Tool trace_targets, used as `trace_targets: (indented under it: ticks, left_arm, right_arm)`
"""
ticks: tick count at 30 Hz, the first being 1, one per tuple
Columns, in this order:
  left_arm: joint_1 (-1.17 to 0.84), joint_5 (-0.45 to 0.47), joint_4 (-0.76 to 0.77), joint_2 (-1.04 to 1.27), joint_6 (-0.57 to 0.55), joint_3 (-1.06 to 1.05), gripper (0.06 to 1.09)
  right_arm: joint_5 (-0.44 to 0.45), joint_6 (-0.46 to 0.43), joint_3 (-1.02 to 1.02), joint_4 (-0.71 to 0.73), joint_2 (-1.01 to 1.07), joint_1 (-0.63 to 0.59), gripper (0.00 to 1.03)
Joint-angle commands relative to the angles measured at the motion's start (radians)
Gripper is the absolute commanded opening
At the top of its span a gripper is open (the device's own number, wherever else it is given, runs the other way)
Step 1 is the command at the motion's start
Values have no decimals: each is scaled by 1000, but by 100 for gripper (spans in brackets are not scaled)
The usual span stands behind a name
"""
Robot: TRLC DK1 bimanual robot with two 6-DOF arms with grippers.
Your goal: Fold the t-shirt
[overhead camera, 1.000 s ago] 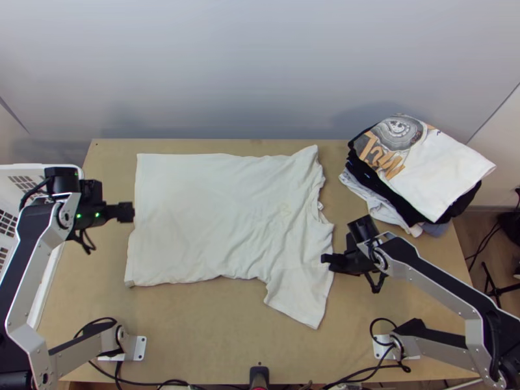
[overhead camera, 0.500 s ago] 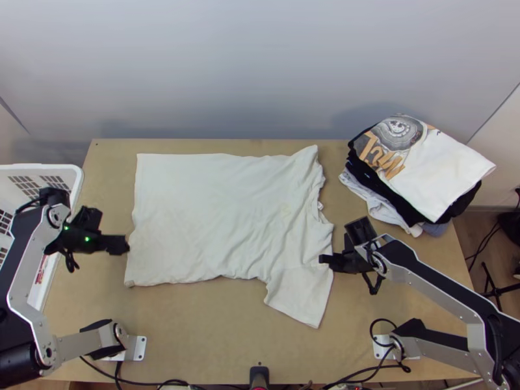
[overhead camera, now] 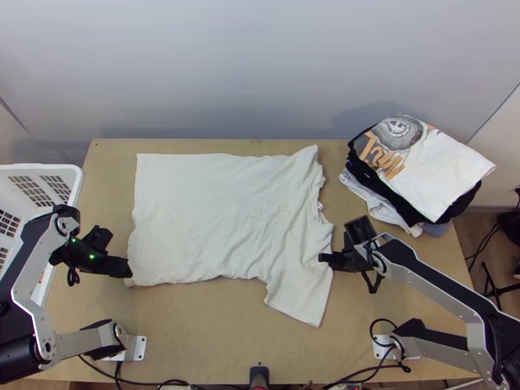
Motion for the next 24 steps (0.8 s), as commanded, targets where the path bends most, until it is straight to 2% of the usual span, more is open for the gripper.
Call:
trace_targets:
  ticks: [1,3,10,12,17,18,21,24]
  left_arm:
    - [-24,-3,-13,14,2,-30,84]
    - [-26,11,-3,12,-9,-37,73]
    - [-52,23,27,14,-36,-80,73]
    - [-55,29,33,8,-41,-87,63]
    - [-62,50,45,0,-59,-104,62]
    - [-64,50,48,-1,-62,-107,58]
    - [-59,78,69,-21,-78,-118,33]
    - [-55,84,73,-34,-79,-122,23]
  right_arm:
    - [5,-1,1,2,2,0,3]
    - [5,-1,-2,2,-1,0,3]
    - [5,1,-2,2,-13,2,3]
    - [6,1,-4,2,-18,2,3]
    - [6,2,-7,0,-27,3,3]
    - [8,5,-5,0,-28,3,3]
    - [8,12,-7,0,-34,6,3]
    - [9,15,-8,0,-45,6,3]
